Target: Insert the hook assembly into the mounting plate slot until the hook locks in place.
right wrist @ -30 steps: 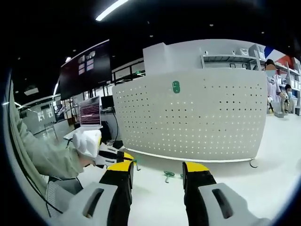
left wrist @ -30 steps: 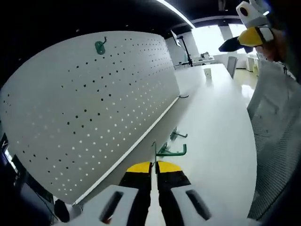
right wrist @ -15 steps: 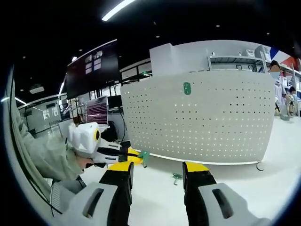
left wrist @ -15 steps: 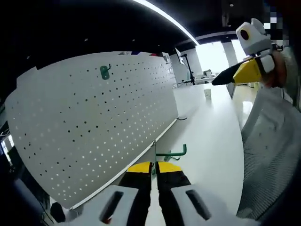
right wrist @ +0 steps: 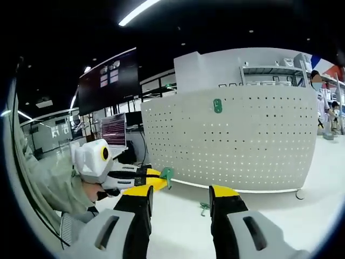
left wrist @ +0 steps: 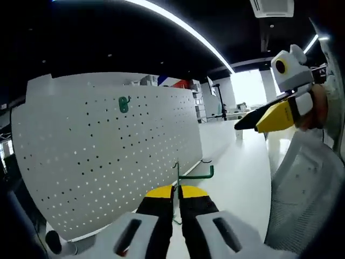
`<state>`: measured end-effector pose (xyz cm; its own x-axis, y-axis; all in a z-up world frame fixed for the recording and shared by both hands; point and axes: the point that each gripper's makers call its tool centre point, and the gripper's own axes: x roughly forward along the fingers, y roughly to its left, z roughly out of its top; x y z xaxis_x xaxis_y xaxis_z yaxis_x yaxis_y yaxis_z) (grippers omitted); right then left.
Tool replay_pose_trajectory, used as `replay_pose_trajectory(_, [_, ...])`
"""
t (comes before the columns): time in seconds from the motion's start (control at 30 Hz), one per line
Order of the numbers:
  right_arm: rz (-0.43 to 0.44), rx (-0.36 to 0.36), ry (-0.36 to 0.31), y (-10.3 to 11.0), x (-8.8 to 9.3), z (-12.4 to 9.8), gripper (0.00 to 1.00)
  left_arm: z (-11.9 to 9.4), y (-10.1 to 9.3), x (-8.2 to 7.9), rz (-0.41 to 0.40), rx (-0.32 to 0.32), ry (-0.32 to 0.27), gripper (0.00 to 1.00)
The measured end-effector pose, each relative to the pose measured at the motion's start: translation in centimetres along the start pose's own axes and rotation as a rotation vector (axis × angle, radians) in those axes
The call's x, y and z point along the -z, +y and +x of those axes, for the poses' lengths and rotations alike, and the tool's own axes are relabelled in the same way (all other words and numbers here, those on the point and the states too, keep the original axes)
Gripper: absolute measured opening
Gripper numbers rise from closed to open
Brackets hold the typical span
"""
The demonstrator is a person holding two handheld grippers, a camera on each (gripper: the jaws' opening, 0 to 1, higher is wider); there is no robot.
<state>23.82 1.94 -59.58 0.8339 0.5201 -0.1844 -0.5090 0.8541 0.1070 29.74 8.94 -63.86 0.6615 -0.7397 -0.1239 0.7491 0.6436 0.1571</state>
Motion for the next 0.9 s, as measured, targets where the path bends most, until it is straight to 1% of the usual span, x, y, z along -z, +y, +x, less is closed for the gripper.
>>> replay_pose_trajectory(0.17, [0.0, -0.004, -0.005, 0.0, -0.3, 0.2, 0.4, 0.0, -0.1, -0.8, -0.031, 0.0, -0.028, 0.03])
replay_pose_trajectory(0.3, [0.0, -0.013, -0.009, 0.3, -0.5, 0.3, 0.38, -0.2, -0.2, -1.5, -0.081, 0.001, -0.064, 0.03])
replay_pose_trajectory(0.37, [0.0, -0.016, -0.011, 0.4, -0.6, 0.3, 0.38, -0.2, -0.5, -2.1, -0.119, 0.012, -0.097, 0.03])
replay_pose_trajectory(0.43, [-0.002, -0.02, -0.014, 0.6, -0.8, 0.4, 0.37, -0.4, -0.6, -2.5, -0.116, 0.01, -0.114, 0.03])
replay_pose_trajectory(0.53, [-0.002, -0.023, -0.02, 0.7, -1.1, 0.6, 0.37, -0.3, -0.8, -2.6, -0.13, 0.014, -0.116, 0.03])
replay_pose_trajectory(0.73, [-0.006, -0.032, -0.032, 1.0, -1.8, 1.0, 0.36, -0.3, -1.3, -3.2, -0.186, 0.025, -0.141, 0.03])
replay_pose_trajectory(0.9, [-0.009, -0.036, -0.045, 1.1, -2.3, 1.1, 0.33, -0.3, -1.7, -3.8, -0.21, 0.034, -0.164, 0.03])
